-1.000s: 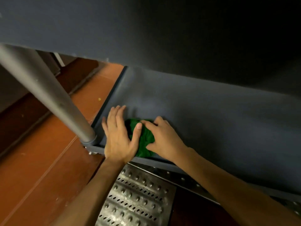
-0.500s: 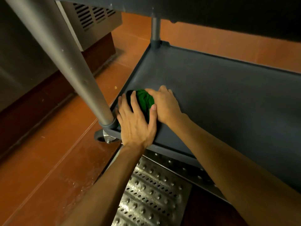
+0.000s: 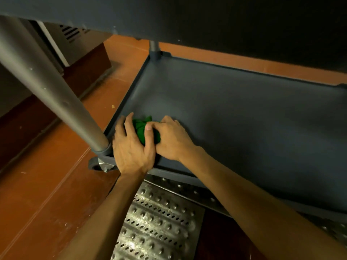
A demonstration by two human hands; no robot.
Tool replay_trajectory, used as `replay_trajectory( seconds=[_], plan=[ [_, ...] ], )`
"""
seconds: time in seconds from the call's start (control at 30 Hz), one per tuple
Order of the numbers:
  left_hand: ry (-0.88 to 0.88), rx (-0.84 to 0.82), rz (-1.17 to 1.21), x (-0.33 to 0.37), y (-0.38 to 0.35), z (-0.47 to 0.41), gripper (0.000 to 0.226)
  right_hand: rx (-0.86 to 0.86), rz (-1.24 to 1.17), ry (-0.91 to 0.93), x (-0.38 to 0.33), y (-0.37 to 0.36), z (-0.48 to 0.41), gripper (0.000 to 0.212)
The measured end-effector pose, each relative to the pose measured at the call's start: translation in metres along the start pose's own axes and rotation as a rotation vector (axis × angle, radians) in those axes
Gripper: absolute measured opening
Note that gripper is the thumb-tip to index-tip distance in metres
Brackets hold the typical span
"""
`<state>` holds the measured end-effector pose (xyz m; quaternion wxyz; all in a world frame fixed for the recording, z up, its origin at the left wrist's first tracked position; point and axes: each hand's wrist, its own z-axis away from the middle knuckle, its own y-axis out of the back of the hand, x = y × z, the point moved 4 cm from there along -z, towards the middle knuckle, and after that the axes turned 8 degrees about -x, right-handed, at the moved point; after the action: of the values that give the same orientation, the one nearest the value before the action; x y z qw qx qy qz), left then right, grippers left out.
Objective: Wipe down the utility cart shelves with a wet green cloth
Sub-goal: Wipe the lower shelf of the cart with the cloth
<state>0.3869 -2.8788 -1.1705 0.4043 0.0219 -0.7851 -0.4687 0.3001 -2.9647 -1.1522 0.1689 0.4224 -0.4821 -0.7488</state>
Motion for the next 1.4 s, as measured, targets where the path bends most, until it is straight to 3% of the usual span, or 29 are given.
replay_trajectory(
  seconds=[0.2, 0.3, 0.4, 0.53, 0.7, 0.83, 0.97, 1.13, 1.23, 1.33, 1.4],
  plan=[
    [-0.025, -0.012, 0.063, 0.001, 0.006, 0.002, 0.065, 0.108, -0.104, -0.072, -0.002, -0.004, 0.026, 0.037],
    [0.025, -0.045, 0.156, 0.006, 0.016, 0.005, 0.063, 0.107, -0.333, -0.173, -0.001, 0.007, 0.044, 0.031],
    [-0.026, -0.150, 0.218, 0.018, 0.037, 0.008, 0.063, 0.102, -0.508, -0.257, -0.012, 0.020, 0.068, 0.019],
    [-0.016, -0.295, 0.359, 0.026, 0.076, 0.039, 0.061, 0.081, -0.610, -0.268, -0.042, 0.050, 0.096, 0.019],
    [0.259, -0.393, 0.487, 0.050, 0.138, 0.069, 0.064, -0.012, -0.645, -0.318, -0.086, 0.077, 0.139, 0.027],
    [0.297, -0.425, 0.436, 0.081, 0.191, 0.081, 0.072, -0.116, -0.673, -0.354, -0.120, 0.117, 0.176, 0.022],
    [0.361, -0.389, 0.449, 0.116, 0.252, 0.093, 0.059, -0.169, -0.678, -0.395, -0.160, 0.161, 0.213, 0.050],
    [0.640, -0.335, 0.511, 0.173, 0.330, 0.116, 0.065, -0.195, -0.781, -0.365, -0.204, 0.227, 0.255, 0.053],
    [0.791, -0.453, 0.691, 0.217, 0.373, 0.128, 0.053, -0.197, -0.746, -0.329, -0.233, 0.274, 0.281, 0.050],
    [0.941, -0.528, 0.854, 0.258, 0.412, 0.128, 0.069, -0.172, -0.567, -0.229, -0.264, 0.325, 0.301, 0.058],
    [0.983, -0.563, 0.944, 0.286, 0.437, 0.122, 0.068, -0.180, -0.498, -0.161, -0.285, 0.357, 0.312, 0.064]
  ],
)
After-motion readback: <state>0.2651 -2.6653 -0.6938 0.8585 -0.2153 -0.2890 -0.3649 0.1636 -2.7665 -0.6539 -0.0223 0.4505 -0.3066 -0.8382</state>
